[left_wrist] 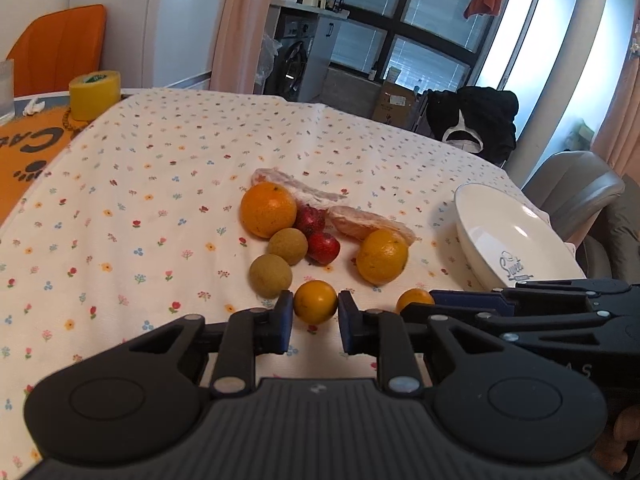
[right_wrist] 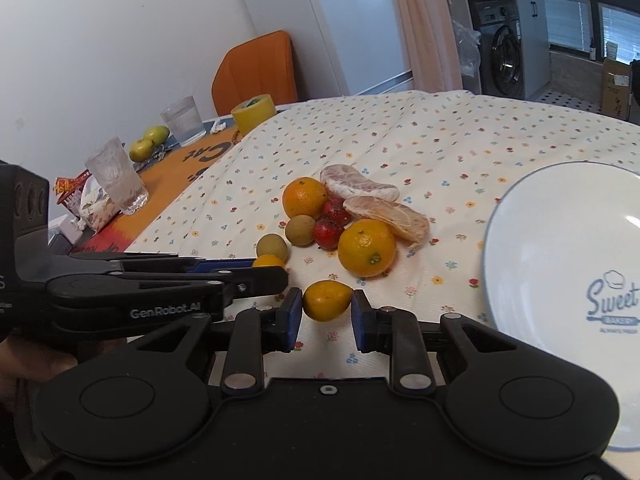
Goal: Organize fruits
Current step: 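Grasp a small orange kumquat with the right tool while the left tool grasps another kumquat, then carry both kumquats over the white plate and open both tools to drop them, then move both open tools back from the plate to the fruit pile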
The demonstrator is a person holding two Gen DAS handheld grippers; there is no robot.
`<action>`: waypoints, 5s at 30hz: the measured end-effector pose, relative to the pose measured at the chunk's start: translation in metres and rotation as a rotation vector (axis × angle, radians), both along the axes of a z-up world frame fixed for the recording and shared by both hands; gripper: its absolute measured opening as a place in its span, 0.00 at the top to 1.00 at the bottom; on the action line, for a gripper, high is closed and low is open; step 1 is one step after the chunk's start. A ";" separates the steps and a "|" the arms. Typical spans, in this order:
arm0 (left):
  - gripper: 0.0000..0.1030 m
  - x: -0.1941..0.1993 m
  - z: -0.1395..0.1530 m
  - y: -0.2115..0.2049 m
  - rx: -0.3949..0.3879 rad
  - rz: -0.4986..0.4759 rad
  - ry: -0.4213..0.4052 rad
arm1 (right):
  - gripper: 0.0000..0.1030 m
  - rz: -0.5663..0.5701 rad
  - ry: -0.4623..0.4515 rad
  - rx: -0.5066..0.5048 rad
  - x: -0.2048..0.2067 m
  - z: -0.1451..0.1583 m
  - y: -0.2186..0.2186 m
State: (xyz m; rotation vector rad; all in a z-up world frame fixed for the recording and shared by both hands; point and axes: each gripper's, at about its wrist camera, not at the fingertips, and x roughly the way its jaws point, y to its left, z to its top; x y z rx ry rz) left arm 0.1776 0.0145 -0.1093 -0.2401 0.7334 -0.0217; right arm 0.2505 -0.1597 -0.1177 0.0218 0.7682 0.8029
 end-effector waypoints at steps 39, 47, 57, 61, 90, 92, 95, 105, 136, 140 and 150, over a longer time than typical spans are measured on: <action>0.79 -0.013 0.051 -0.068 0.085 -0.006 -0.148 | 0.76 -0.265 -0.143 0.024 -0.020 0.030 -0.102; 0.79 -0.001 0.048 -0.095 0.083 -0.064 -0.141 | 0.76 -0.314 -0.143 0.026 -0.019 0.027 -0.126; 0.79 0.015 0.038 -0.129 0.087 -0.124 -0.117 | 0.76 -0.367 -0.115 0.033 -0.015 0.016 -0.152; 0.79 0.021 0.033 -0.141 0.089 -0.147 -0.106 | 0.76 -0.377 -0.108 0.035 -0.014 0.011 -0.160; 0.77 0.040 0.010 -0.165 0.084 -0.220 -0.023 | 0.71 -0.375 -0.092 -0.029 0.000 -0.007 -0.157; 0.75 0.037 0.013 -0.161 0.078 -0.214 -0.030 | 0.71 -0.373 -0.095 -0.031 -0.002 -0.006 -0.156; 0.74 0.035 0.017 -0.154 0.068 -0.200 -0.034 | 0.68 -0.379 -0.096 -0.028 -0.003 -0.005 -0.156; 0.41 0.017 0.030 -0.118 0.067 -0.092 -0.079 | 0.23 -0.411 -0.146 -0.060 -0.011 0.007 -0.141; 0.07 -0.034 0.038 -0.019 0.126 0.149 -0.124 | 0.00 -0.330 -0.195 0.014 -0.026 0.023 -0.071; 0.07 -0.039 0.038 -0.009 0.134 0.159 -0.121 | 0.00 -0.280 -0.203 -0.004 -0.028 0.024 -0.053; 0.09 -0.047 0.038 0.015 0.112 0.167 -0.127 | 0.01 -0.141 -0.214 -0.018 -0.033 0.026 -0.010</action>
